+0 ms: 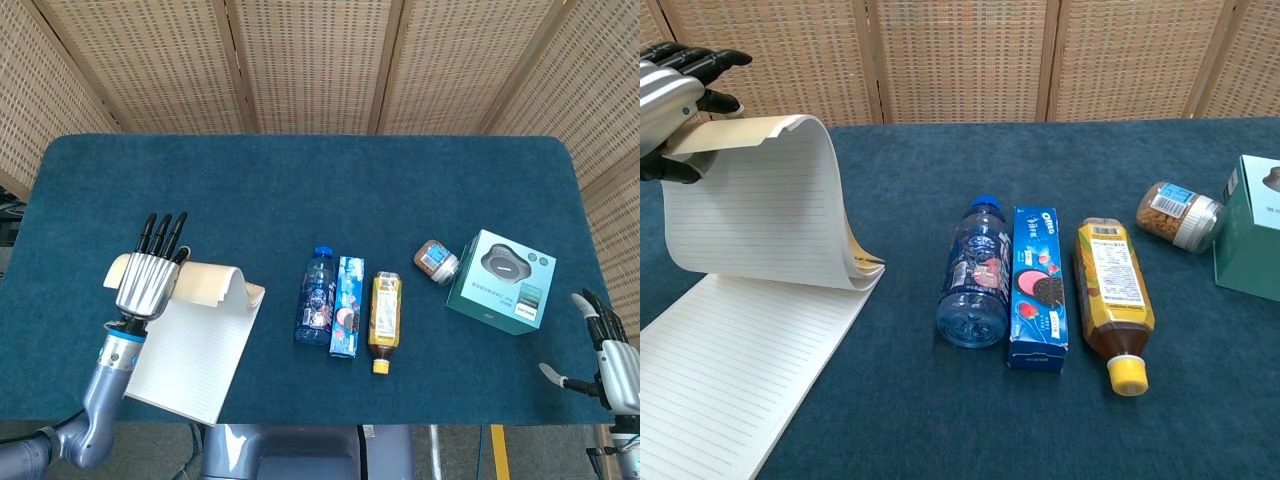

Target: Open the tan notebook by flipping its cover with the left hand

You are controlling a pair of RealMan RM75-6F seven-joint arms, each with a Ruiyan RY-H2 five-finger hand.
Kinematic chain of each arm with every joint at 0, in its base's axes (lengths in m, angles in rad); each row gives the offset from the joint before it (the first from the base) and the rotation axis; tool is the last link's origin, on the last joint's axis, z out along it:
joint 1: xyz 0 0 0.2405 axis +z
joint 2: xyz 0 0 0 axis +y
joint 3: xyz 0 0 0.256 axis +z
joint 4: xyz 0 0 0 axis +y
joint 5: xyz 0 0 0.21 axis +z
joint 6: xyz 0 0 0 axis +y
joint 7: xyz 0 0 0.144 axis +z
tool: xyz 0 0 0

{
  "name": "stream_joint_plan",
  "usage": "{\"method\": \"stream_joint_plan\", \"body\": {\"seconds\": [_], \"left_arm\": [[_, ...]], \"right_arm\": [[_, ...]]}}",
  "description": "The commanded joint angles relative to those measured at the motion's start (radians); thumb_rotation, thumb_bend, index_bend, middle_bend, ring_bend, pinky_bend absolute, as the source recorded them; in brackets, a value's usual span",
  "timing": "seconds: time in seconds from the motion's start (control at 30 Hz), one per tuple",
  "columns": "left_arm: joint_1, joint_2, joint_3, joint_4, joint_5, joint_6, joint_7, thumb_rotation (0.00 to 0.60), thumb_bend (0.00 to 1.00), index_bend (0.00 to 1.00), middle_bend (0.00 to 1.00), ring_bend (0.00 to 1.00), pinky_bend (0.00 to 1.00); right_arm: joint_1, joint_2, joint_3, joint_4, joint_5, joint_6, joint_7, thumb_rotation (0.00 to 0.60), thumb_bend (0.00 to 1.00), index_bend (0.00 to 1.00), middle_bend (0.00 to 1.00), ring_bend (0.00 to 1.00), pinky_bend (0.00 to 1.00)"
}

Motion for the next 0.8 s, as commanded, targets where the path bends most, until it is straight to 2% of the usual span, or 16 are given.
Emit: {"method": "stream_joint_plan", "body": {"seconds": [0.03, 0.47, 0.8], "left_arm": [[-0.022, -0.013, -0.015, 0.028, -0.028, -0.015, 0.012, 0.6, 0.67, 0.81, 0.0, 0.0, 0.0], [-0.136, -0.053, -0.071, 0.183, -0.084, -0.05, -0.017, 0.6, 0.67, 0.81, 0.0, 0.0, 0.0], [-0.227, -0.091, -0.063, 0.308, -0.05, -0.068, -0.05, 0.6, 0.65, 0.81, 0.0, 0.0, 0.0]], "right_arm": [[0.0, 0.0, 0.0, -0.001, 0.001, -0.001, 0.001, 0.6, 0.05, 0.01, 0.0, 0.0, 0.0], [0.002, 0.002, 0.002, -0.008, 0.004, -0.004, 0.0, 0.6, 0.05, 0.01, 0.0, 0.0, 0.0], [0.002, 0.005, 0.002, -0.013, 0.006, -0.007, 0.008, 0.6, 0.05, 0.01, 0.0, 0.0, 0.0]]}}
